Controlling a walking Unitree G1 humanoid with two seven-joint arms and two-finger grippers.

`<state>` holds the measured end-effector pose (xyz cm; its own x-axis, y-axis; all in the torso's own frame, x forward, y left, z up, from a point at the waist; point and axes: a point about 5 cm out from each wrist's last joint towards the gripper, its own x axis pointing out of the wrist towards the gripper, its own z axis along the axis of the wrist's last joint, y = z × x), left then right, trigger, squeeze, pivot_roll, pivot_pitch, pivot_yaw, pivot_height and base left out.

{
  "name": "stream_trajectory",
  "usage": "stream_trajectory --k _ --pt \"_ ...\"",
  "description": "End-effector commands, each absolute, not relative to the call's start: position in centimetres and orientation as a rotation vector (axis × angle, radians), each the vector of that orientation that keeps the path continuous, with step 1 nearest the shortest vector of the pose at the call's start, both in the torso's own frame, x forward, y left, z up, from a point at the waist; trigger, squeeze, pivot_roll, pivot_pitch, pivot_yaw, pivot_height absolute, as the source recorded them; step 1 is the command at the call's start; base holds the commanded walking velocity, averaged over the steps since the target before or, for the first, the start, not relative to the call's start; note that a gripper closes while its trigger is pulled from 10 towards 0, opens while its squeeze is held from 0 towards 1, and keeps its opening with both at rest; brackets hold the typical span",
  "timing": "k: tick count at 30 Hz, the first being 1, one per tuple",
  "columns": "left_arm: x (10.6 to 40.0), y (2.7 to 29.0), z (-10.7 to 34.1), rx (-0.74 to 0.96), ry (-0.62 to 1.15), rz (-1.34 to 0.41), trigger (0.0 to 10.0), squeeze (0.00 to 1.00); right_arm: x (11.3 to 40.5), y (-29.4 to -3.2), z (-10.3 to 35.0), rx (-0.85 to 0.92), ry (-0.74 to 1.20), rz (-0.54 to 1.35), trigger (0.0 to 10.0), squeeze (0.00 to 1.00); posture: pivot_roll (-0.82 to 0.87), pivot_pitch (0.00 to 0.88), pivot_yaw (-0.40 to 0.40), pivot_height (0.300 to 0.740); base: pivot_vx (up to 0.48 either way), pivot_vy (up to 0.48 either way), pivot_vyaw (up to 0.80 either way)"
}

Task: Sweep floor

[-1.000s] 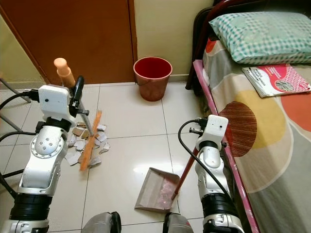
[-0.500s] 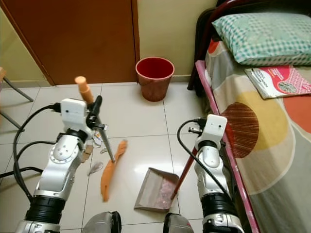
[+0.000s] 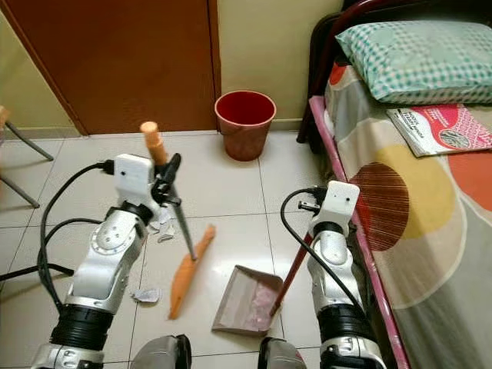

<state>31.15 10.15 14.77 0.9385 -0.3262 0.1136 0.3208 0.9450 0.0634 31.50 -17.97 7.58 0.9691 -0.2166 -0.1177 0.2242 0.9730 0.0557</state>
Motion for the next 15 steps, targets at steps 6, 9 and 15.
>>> stream_trajectory --k 6,9,15 --pt "31.9 12.5 21.2 0.204 -0.393 -0.210 10.0 0.00 31.6 -17.8 7.7 0.075 0.100 -0.224 10.0 0.00 0.02 0.132 0.014 0.740 0.000 0.000 0.00" --pt "31.8 15.0 22.5 0.231 -0.415 -0.098 10.0 0.00 31.6 -17.8 7.7 0.078 0.103 -0.223 10.0 0.00 0.03 0.130 0.014 0.740 0.000 0.000 0.00" --pt "30.7 18.6 22.1 0.307 -0.371 0.074 10.0 0.00 31.8 -17.7 7.6 0.079 0.111 -0.215 10.0 0.00 0.04 0.134 0.011 0.740 0.000 0.000 0.00"
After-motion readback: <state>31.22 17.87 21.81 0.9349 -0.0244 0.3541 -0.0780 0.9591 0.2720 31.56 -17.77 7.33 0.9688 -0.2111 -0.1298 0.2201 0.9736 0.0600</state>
